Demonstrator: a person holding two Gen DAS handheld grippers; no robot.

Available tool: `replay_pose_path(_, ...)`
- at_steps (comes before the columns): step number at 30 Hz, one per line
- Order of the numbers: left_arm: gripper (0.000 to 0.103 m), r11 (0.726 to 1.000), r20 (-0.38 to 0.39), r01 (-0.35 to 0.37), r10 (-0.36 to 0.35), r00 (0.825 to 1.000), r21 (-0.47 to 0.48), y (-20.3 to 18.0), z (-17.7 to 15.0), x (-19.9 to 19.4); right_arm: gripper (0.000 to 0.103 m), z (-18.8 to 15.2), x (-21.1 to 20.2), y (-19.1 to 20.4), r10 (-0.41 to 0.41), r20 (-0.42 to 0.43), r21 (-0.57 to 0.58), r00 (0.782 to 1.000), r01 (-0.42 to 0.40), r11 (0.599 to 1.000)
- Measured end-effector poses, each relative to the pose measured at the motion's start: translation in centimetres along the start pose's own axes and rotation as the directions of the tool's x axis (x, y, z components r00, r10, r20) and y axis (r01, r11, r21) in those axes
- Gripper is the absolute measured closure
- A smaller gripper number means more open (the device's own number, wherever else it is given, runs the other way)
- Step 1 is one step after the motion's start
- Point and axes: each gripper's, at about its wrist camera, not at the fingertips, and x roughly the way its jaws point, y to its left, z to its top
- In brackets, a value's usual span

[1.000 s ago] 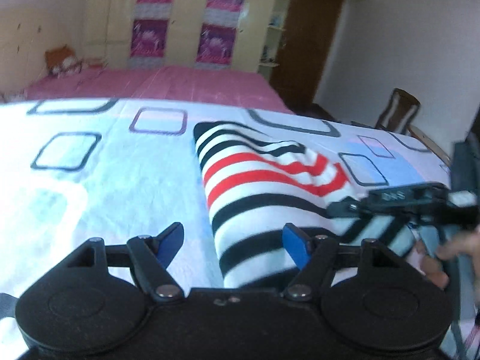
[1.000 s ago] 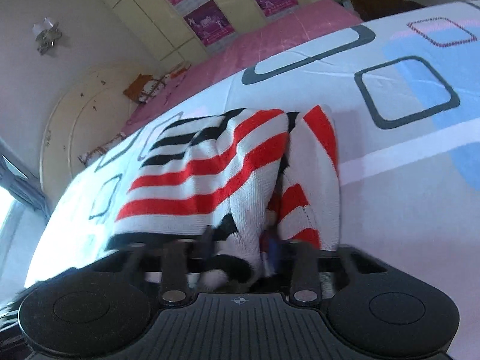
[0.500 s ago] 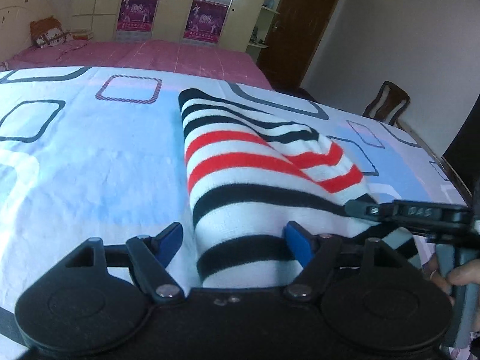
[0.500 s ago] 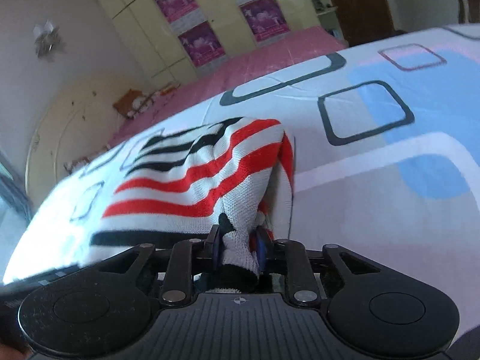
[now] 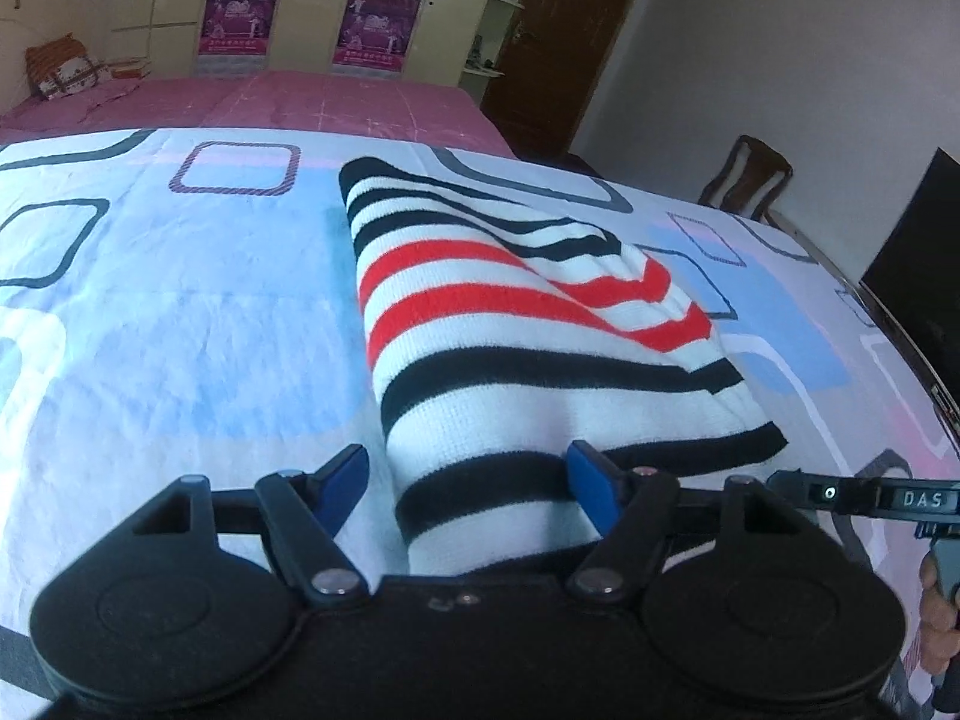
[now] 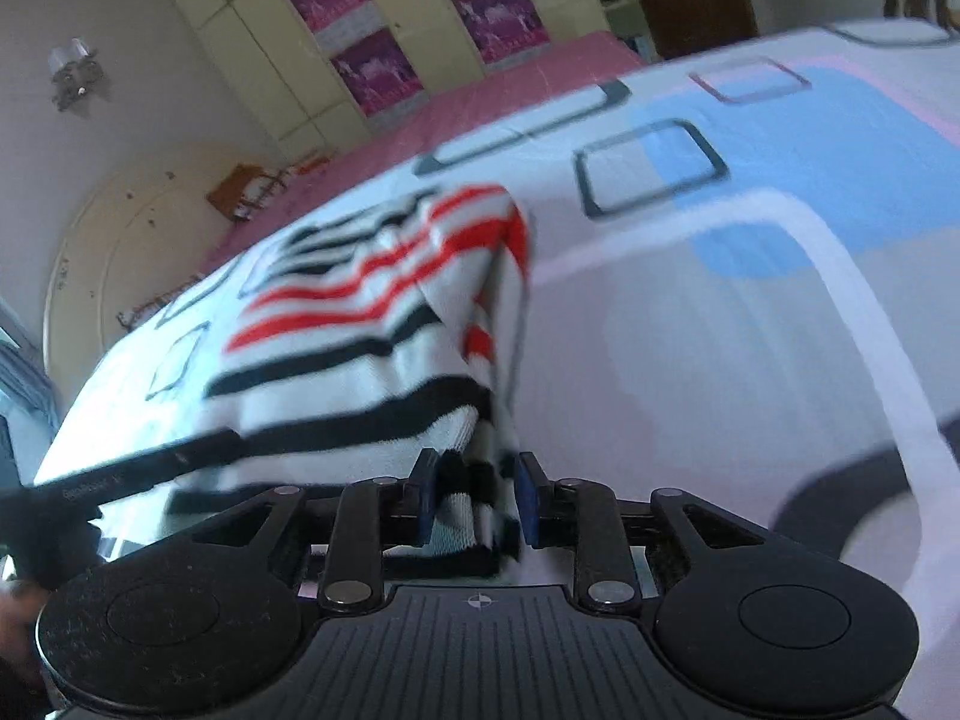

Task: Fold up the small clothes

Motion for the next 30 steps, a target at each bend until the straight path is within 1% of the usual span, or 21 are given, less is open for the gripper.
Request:
replay_pose_path(3, 0.031, 1.000, -0.006, 0.006, -0.006, 1.000, -0.002, 0.2, -0.2, 0.1, 0.078, -1.1, 0.0, -0.5, 0.006, -0.006, 0.043, 1.000, -0.005, 0.999)
replay_pose_path(6, 0.030, 0.999, -0.023, 0.021, -0.021, 0.999, -0.031, 0.6, -0.1, 0.4, 0.078, -1.8, 0.4, -2.1, 0.059, 0.005, 0.118, 0.998, -0.060, 0.991)
replay_pose_path(7, 0.031, 0.999, -0.033, 0.020, -0.022, 0.999, -0.036, 0.6, 0.2, 0.3, 0.078, -1.4, 0.4, -2.0, 0.063, -0.007, 0.117, 0.998, -0.062, 0.991)
replay_pose_path(8, 0.032, 0.999, -0.038, 0.019, -0.020, 0.999, -0.031, 0.4, 0.6, 0.2, 0.078, -0.9, 0.2, -1.5, 0.056, -0.016, 0.077, 0.998, -0.054, 0.996)
replay_pose_path(10, 0.039, 1.000, -0.035, 0.025, -0.025, 0.999, -0.003, 0.0, 1.4, -0.2, 0.078, 0.2, -0.5, -0.6, 0.040, -0.010, 0.017, 0.999, -0.040, 0.999)
replay_pose_path(13, 0.039, 0.999, 0.000, 0.035, -0.035, 0.999, 0.004, -0.3, 2.5, -1.2, 0.077, 1.9, -1.6, 0.5, 0.037, 0.032, -0.024, 0.999, -0.037, 0.999)
replay_pose_path(14, 0.039, 0.999, 0.015, 0.037, -0.037, 0.999, -0.001, -0.3, 3.1, -1.5, 0.075, 2.5, -1.6, 0.7, 0.035, 0.044, -0.028, 0.998, -0.034, 0.999)
replay_pose_path(15, 0.039, 0.999, 0.028, 0.036, -0.036, 0.999, -0.005, -0.4, 3.6, -1.7, 0.063, 3.3, -1.5, 0.8, 0.037, 0.060, -0.023, 0.998, -0.036, 0.999)
replay_pose_path(17, 0.039, 0.999, 0.050, 0.034, -0.033, 0.998, -0.016, -0.2, 4.7, -1.7, 0.043, 4.6, -1.0, 0.9, 0.023, 0.092, -0.016, 0.995, -0.022, 1.000)
replay_pose_path(20, 0.039, 1.000, 0.067, 0.004, -0.003, 0.998, -0.018, 0.0, 6.0, -0.7, 0.043, 6.6, 0.6, 1.8, 0.006, 0.107, -0.040, 0.994, -0.002, 0.999)
replay_pose_path(22, 0.039, 1.000, 0.076, -0.010, 0.012, 0.997, -0.022, 0.2, 6.8, 0.1, 0.043, 7.8, 2.4, 2.4, -0.019, 0.088, -0.049, 0.996, 0.023, 0.999)
replay_pose_path(25, 0.042, 0.999, 0.076, -0.030, 0.032, 0.997, -0.025, 0.7, 7.8, 1.5, 0.043, 9.5, 5.2, 2.4, -0.034, 0.061, -0.022, 0.998, 0.036, 0.999)
replay_pose_path(28, 0.042, 0.999, 0.068, -0.038, 0.040, 0.997, -0.031, 1.0, 8.6, 3.1, 0.043, 10.9, 7.4, 2.0, -0.030, 0.049, 0.014, 0.998, 0.030, 0.999)
replay_pose_path(30, 0.042, 0.998, 0.065, -0.042, 0.044, 0.997, -0.035, 1.2, 8.9, 3.9, 0.043, 11.5, 9.0, 1.7, -0.050, 0.027, 0.025, 0.998, 0.050, 0.998)
